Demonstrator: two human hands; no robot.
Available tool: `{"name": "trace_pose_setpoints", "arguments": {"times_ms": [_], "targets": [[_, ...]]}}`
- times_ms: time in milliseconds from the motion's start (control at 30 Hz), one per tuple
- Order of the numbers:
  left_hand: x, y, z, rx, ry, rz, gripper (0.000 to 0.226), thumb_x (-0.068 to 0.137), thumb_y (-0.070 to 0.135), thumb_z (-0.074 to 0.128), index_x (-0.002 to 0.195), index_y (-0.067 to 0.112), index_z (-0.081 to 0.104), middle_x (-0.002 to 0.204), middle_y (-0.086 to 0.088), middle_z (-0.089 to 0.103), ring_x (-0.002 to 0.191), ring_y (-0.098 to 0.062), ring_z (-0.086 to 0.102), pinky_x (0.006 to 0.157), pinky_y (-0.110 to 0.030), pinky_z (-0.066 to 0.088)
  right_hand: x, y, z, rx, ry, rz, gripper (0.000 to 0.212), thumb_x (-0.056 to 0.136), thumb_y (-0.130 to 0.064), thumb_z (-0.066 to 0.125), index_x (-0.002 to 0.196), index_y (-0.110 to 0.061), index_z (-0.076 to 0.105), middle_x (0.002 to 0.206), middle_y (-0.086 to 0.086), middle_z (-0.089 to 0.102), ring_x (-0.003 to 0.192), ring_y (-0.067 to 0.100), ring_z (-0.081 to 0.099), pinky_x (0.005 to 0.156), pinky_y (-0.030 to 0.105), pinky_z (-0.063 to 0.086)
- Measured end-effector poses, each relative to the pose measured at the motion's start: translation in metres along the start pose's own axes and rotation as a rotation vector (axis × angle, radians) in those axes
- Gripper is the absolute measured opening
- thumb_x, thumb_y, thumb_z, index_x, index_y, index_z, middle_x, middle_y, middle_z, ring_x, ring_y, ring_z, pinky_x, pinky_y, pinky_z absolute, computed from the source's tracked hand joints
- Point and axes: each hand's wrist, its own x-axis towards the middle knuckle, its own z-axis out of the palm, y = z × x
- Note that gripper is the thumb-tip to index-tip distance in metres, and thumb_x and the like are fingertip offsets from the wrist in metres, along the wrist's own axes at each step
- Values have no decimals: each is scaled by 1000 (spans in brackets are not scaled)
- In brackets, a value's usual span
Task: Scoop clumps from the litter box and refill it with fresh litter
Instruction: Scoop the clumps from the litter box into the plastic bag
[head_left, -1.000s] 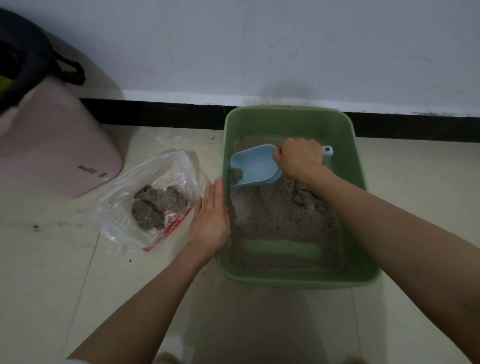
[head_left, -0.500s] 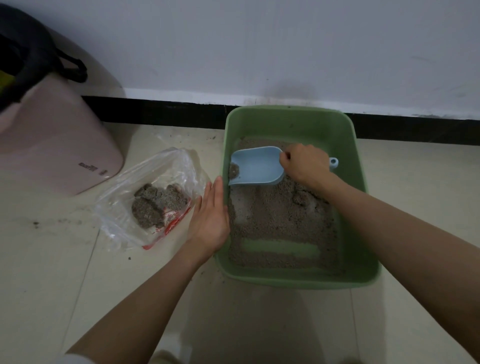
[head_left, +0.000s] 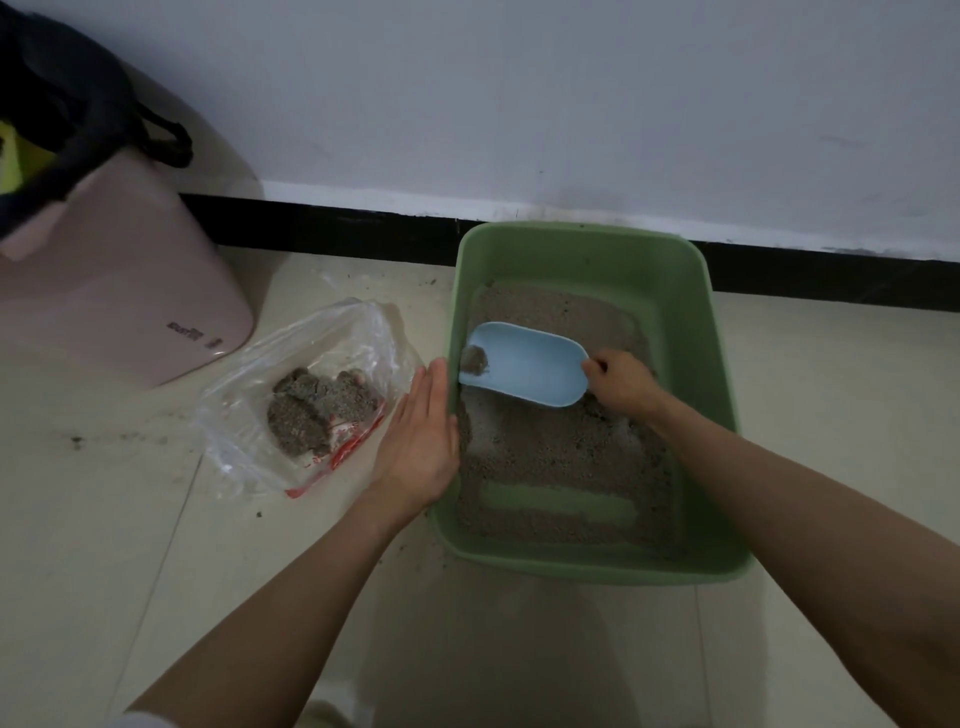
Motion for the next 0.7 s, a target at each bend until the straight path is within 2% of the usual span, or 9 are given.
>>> {"name": "trace_pose_setpoints", "arguments": {"times_ms": [67,200,367,567,633,700], "targets": [[-2,-2,-1,26,12,8,58,100,24,22,149,11,-9,158,-5,-8,144,-15,-10,114,-27,-5,-4,2,-2,71,2,8,24,101,-21,35,88,-5,49,71,4,45,64,17,41,52,26,29],[-13,-3,-2,113,4,24,59,100,25,21,148,8,-9,157,-9,-11,143,-16,-15,118,-32,-5,-11,-3,-14,95,94,-61,27,101,-21,37,81,-7,49,66,-1,41,64,17,41,52,26,29],[-35,-2,-5,122,-31,45,61,100,25,22,147,9,-13,155,-7,-18,134,-9,-26,113,-25,-13,-18,-35,-30,25,160,-192,31,100,-25,38,81,-5,52,66,3,45,57,15,39,51,27,27],[-48,-9,0,154,-81,40,60,101,29,21,147,8,-12,156,-8,-17,143,-17,-17,118,-30,-5,-33,-103,-16,-149,54,-339,35,100,-29,38,74,-8,52,69,9,54,68,33,57,53,27,33],[-49,-13,4,154,-90,41,60,100,34,15,147,8,-12,156,-8,-16,144,-17,-16,117,-29,-7,-36,-129,-6,-259,23,-340,37,99,-31,38,73,-8,52,65,5,50,65,27,51,51,27,33],[-48,-15,7,159,-83,45,68,89,43,-5,147,8,-12,156,-8,-14,144,-17,-14,113,-27,-9,-38,-156,4,-363,17,-354,40,99,-32,38,65,-11,44,63,2,45,66,24,49,56,28,35]]}}
